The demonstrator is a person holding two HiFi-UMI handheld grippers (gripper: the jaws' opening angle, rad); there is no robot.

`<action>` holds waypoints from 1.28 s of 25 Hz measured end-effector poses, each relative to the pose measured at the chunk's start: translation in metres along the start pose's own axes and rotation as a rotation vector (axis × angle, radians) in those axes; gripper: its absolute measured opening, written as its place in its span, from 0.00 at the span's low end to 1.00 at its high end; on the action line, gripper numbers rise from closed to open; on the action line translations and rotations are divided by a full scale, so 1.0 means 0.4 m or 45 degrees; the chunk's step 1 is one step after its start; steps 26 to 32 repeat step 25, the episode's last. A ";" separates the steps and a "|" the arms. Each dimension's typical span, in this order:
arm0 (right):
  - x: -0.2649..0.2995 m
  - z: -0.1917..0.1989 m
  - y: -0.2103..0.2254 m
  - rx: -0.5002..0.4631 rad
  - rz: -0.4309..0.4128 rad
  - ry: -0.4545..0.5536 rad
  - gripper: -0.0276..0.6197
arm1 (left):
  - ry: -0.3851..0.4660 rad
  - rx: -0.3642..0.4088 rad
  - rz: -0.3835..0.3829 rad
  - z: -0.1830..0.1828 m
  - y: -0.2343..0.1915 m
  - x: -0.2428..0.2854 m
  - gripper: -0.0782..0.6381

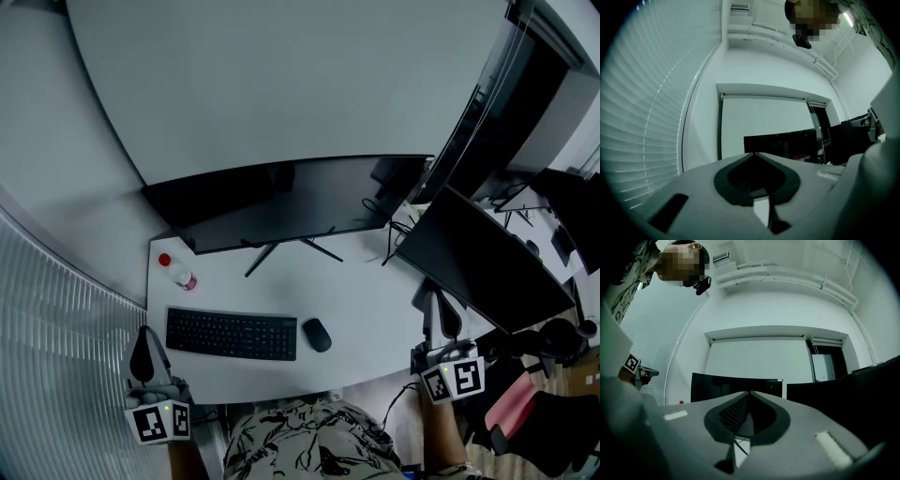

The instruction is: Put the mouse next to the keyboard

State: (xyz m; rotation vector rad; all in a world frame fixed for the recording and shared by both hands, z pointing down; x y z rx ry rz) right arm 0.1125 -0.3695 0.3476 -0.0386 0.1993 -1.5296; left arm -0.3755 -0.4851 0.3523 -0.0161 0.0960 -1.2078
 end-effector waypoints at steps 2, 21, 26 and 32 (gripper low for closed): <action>0.001 0.001 -0.003 0.001 0.000 -0.001 0.05 | 0.005 0.006 0.008 -0.003 0.004 0.002 0.11; 0.010 0.015 -0.030 0.022 -0.037 -0.038 0.05 | 0.037 -0.017 0.038 -0.030 0.013 -0.002 0.11; 0.008 0.016 -0.037 0.023 -0.045 -0.037 0.05 | 0.035 -0.020 0.040 -0.027 0.020 -0.001 0.11; 0.008 0.016 -0.037 0.023 -0.045 -0.037 0.05 | 0.035 -0.020 0.040 -0.027 0.020 -0.001 0.11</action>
Point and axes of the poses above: the fingertips, and each gripper's own axes: x forward along the fingers, y to its right, z out of its underside, the point moved 3 cm from there along -x, backward along the fingers, and after that the axes turned 8 degrees about -x, right-handed, at the moved point
